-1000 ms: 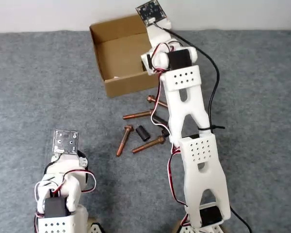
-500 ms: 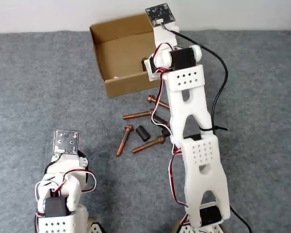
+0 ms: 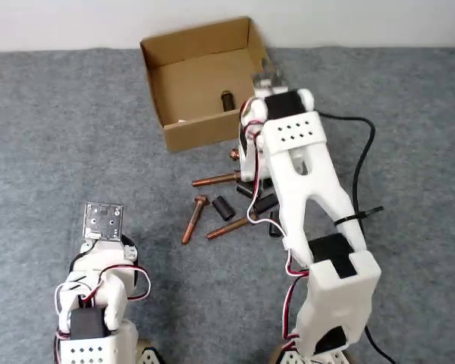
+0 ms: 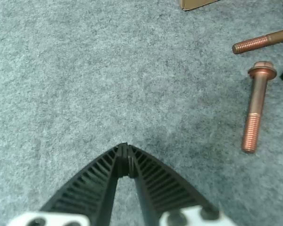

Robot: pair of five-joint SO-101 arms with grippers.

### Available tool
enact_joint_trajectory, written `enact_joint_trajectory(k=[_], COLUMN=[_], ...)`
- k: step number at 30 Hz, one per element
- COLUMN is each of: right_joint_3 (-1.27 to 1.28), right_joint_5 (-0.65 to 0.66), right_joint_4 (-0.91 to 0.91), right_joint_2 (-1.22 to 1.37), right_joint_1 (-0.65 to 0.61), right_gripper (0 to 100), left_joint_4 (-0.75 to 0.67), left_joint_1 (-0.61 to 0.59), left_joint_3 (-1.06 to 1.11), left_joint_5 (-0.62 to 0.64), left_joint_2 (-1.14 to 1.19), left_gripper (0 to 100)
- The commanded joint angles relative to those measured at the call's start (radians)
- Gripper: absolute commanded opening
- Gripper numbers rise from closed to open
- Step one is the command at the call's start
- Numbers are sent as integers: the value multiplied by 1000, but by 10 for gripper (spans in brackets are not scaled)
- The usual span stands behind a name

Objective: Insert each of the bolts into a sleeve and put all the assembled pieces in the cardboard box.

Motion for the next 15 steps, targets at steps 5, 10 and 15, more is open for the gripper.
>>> enact_joint_trajectory(k=[5, 10, 15], right_joint_3=[135, 230, 301], right_joint_5=[-52, -52, -51], right_joint_4=[-45, -120, -199], right_joint_2=[-61, -61, -61], right_joint_1=[-10, -10, -4], right_gripper=[57, 178, 184], left_joint_4=[-8, -8, -8], left_joint_1=[-3, -3, -3], left_joint_3=[-2, -2, -2], left_joint_5=[-9, -9, -9], left_joint_2=[0, 0, 0], left_gripper=[5, 5, 5])
